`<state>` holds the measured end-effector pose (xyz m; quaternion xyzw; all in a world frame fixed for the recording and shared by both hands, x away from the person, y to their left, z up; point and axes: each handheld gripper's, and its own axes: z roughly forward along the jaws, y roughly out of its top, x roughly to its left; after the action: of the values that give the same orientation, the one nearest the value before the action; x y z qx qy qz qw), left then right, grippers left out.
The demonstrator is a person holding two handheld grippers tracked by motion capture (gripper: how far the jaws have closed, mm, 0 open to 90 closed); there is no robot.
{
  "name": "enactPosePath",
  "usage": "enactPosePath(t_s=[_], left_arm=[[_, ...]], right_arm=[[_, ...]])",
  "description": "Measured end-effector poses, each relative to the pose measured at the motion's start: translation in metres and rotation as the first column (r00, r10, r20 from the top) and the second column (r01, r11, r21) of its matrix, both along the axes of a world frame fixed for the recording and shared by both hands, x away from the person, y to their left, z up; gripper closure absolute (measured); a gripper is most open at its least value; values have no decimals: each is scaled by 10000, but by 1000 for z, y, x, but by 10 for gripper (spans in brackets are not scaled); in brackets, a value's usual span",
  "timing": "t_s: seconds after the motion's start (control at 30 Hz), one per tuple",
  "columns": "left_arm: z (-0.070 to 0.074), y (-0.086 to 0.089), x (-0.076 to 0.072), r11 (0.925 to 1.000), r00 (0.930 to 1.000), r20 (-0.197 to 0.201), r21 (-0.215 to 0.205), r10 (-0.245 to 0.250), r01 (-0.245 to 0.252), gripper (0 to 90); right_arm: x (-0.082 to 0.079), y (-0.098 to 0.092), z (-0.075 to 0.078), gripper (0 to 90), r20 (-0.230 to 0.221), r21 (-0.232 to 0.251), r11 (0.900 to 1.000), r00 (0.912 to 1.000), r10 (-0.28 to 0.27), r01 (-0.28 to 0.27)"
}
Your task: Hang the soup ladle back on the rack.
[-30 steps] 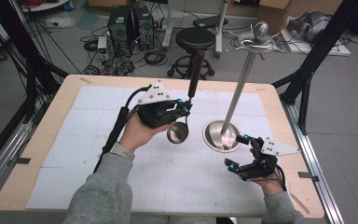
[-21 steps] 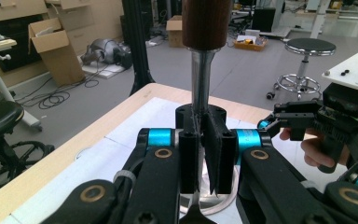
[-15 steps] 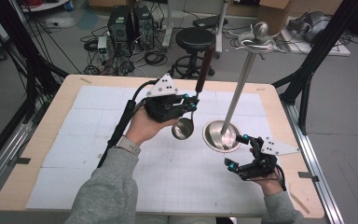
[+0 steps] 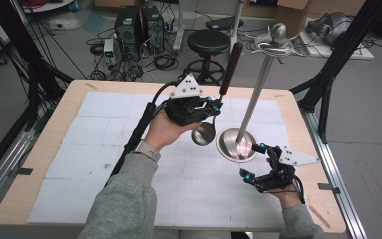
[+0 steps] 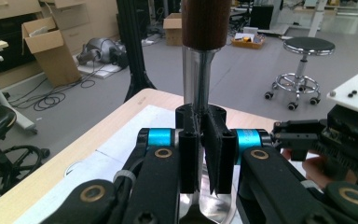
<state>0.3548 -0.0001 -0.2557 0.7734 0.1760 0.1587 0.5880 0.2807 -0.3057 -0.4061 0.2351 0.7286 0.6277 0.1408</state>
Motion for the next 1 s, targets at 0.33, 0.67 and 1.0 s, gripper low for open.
enactPosePath(t_s=[0.33,0.67,1.0], left_arm=[[-1,-10,1,9999,10000,76,169,16,-17,840],[1,-16,4,9993,9999,2,363,118,-118,840],[2,-21,7,9991,9998,34,380,212,-213,840]], right_arm=[[0,1,0,6,-3,-17,10000,10000,11,-11],[0,1,0,6,-9,-7,10000,10000,-21,21],[0,0,0,6,15,6,10000,10000,11,-11]])
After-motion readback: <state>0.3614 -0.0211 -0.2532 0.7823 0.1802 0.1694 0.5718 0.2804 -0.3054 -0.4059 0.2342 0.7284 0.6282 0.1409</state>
